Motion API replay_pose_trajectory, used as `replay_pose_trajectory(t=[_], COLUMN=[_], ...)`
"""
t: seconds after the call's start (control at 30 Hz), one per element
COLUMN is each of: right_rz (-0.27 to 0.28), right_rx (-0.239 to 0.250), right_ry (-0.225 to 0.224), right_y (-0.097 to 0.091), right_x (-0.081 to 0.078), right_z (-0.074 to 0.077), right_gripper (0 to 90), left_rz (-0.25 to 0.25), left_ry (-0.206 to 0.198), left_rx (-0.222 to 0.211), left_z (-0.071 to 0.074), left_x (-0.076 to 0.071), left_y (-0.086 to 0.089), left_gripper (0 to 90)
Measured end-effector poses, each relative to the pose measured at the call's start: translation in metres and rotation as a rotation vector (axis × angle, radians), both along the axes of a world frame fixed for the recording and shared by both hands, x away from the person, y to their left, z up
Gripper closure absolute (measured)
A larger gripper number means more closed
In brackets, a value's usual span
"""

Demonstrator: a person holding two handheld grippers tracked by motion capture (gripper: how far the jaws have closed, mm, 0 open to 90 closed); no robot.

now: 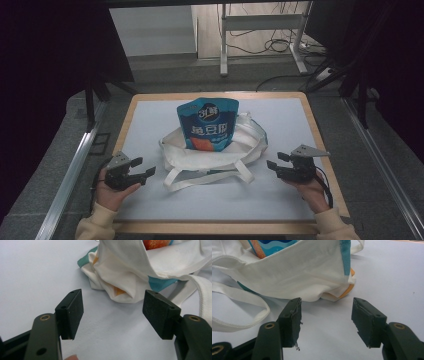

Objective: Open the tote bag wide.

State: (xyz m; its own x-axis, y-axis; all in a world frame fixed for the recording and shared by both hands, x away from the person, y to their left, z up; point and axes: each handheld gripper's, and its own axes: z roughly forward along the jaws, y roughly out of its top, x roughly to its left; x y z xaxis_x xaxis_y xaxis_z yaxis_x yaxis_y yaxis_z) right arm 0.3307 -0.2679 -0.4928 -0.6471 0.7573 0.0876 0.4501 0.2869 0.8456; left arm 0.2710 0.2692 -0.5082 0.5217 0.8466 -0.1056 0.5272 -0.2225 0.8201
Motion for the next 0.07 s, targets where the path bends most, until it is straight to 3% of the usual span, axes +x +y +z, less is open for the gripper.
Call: replay_pose_trajectory(t=[0.07], right_rz=[-0.001], right_rx=[-0.003], right_ry=[-0.001], right_y=[-0.0003], right_x=[0.0], right_z=[-0.0003], right_gripper=[40.0], left_rz=[0.001], left_ry=[-0.001], left_rx=[0.003], left_z=[-0.0005], left_x=[0.0005], left_y=[-0.0002], left_gripper=[33.1])
